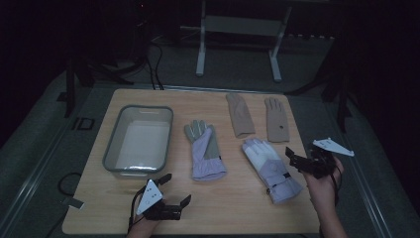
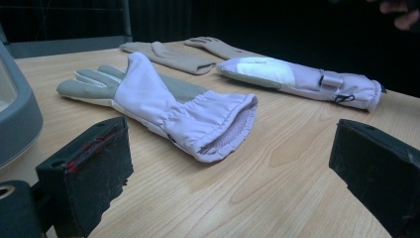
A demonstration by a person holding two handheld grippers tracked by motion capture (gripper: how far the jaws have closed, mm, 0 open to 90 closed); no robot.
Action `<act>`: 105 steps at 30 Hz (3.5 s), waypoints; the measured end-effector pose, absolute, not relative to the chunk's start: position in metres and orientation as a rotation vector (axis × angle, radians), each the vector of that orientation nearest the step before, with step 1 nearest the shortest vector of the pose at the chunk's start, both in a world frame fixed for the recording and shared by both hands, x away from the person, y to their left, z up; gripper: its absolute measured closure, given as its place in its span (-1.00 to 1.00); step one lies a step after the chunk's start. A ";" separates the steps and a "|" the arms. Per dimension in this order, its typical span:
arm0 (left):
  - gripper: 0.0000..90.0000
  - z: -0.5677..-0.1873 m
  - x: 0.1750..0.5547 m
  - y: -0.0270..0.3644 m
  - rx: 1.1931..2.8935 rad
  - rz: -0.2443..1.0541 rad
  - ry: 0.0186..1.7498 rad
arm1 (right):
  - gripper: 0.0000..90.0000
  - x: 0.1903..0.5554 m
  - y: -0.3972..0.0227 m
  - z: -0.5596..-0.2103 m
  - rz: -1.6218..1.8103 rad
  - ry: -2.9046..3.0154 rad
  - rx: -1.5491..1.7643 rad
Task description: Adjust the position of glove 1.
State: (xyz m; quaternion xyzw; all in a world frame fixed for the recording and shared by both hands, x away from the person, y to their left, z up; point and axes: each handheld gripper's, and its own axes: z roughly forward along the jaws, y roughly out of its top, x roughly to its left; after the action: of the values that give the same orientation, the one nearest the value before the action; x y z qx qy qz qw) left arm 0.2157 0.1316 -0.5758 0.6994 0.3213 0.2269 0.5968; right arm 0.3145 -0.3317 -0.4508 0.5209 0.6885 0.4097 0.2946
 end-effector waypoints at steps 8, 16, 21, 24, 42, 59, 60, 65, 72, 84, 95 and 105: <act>-0.93 -0.576 0.216 0.132 1.619 0.524 0.739 | -0.68 0.329 -0.274 -0.434 1.124 1.963 1.305; -0.93 -0.576 0.216 0.132 1.624 0.531 0.725 | -0.37 0.345 -0.208 -0.429 1.169 2.146 1.199; -0.93 -0.576 0.216 0.132 1.625 0.526 0.722 | -0.20 0.355 -0.170 -0.438 1.181 2.238 1.184; -0.93 -0.576 0.216 0.133 1.627 0.521 0.719 | -0.12 0.365 -0.148 -0.448 1.180 2.305 1.201; -0.93 -0.576 0.216 0.134 1.624 0.501 0.709 | -0.17 0.417 -0.079 -0.539 0.928 2.363 1.410; -0.93 -0.576 0.217 0.134 1.628 0.492 0.709 | 0.90 0.396 -0.087 -0.524 1.087 2.230 1.556; -0.93 -0.576 0.217 0.134 1.628 0.491 0.709 | 0.90 0.394 -0.088 -0.521 1.087 2.226 1.561; -0.93 -0.576 0.217 0.133 1.630 0.495 0.707 | 0.89 0.380 -0.099 -0.500 1.098 2.185 1.592; -0.93 -0.576 0.217 0.132 1.640 0.497 0.706 | 0.89 0.369 -0.116 -0.505 1.064 2.160 1.678; -0.93 -0.576 0.217 0.132 1.642 0.498 0.701 | 0.68 0.374 -0.113 -0.534 1.042 2.199 1.714; -0.93 -0.576 0.216 0.132 1.646 0.496 0.693 | -0.02 0.374 -0.138 -0.500 1.114 2.228 1.482; -0.93 -0.576 0.216 0.133 1.643 0.491 0.692 | -0.08 0.385 -0.183 -0.465 1.057 2.266 1.400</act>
State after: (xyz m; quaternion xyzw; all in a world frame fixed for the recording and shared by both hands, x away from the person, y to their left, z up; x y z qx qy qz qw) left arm 0.2160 0.1328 -0.5758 0.7093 0.2988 0.2121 0.6022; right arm 0.3853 -0.1831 -0.4652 0.4839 0.7832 0.3654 0.1374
